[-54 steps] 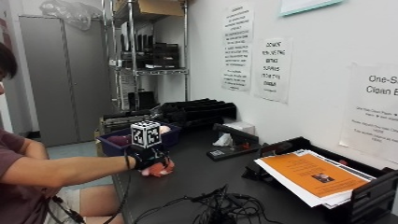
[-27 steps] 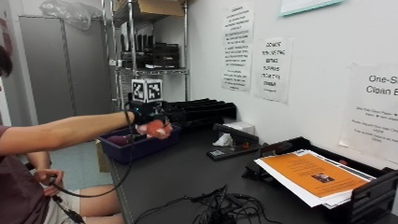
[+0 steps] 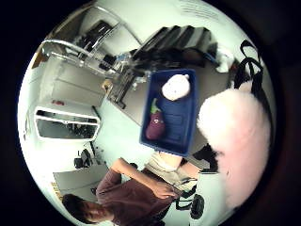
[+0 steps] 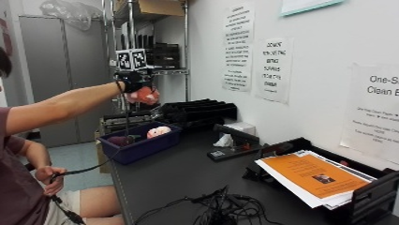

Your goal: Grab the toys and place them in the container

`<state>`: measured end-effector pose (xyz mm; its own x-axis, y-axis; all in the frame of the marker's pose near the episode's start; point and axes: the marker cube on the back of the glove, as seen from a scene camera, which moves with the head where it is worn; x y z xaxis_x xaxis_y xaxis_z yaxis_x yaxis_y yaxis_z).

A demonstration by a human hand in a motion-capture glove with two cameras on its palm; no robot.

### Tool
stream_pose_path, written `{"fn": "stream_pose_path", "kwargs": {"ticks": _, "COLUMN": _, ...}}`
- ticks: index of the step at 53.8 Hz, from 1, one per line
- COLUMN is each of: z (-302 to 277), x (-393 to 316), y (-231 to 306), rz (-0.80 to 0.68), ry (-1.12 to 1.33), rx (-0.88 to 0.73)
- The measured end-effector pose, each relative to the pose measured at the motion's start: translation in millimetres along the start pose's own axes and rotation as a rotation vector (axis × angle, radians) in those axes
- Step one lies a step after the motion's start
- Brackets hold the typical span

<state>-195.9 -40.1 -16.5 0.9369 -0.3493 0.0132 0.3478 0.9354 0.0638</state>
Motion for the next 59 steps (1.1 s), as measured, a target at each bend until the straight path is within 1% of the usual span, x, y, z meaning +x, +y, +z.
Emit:
{"fn": "stream_pose_path", "kwargs": {"ticks": 5, "z": 12, "x": -39, "y": -15, "rz": -0.066, "ry": -0.034, "rx": -0.019}}
{"fn": "stream_pose_path", "kwargs": {"ticks": 11, "z": 29, "x": -74, "y": -32, "rz": -0.106, "ry": -0.029, "rx": -0.061}}
{"fn": "stream_pose_path", "kwargs": {"ticks": 19, "z": 57, "x": -96, "y": -45, "rz": -0.097, "ry": 0.029, "rx": -0.155}}
{"fn": "stream_pose_path", "kwargs": {"ticks": 25, "z": 74, "x": -104, "y": -48, "rz": -0.073, "ry": 0.072, "rx": -0.26}}
{"fn": "stream_pose_path", "kwargs": {"ticks": 29, "z": 82, "x": -88, "y": -30, "rz": -0.069, "ry": 0.072, "rx": -0.373}}
{"fn": "stream_pose_path", "kwargs": {"ticks": 33, "z": 89, "x": -83, "y": -23, "rz": -0.109, "ry": 0.026, "rx": -0.389}}
{"fn": "stream_pose_path", "kwargs": {"ticks": 36, "z": 87, "x": -70, "y": -11, "rz": -0.074, "ry": 0.085, "rx": -0.444}}
{"fn": "stream_pose_path", "kwargs": {"ticks": 39, "z": 87, "x": -69, "y": -10, "rz": -0.041, "ry": 0.059, "rx": -0.419}}
{"fn": "stream_pose_path", "kwargs": {"ticks": 43, "z": 89, "x": -82, "y": -21, "rz": -0.064, "ry": -0.017, "rx": -0.329}}
{"fn": "stream_pose_path", "kwargs": {"ticks": 48, "z": 89, "x": -91, "y": -31, "rz": -0.048, "ry": 0.082, "rx": -0.381}}
{"fn": "stream_pose_path", "kwargs": {"ticks": 59, "z": 85, "x": -79, "y": -27, "rz": -0.04, "ry": 0.078, "rx": -0.361}}
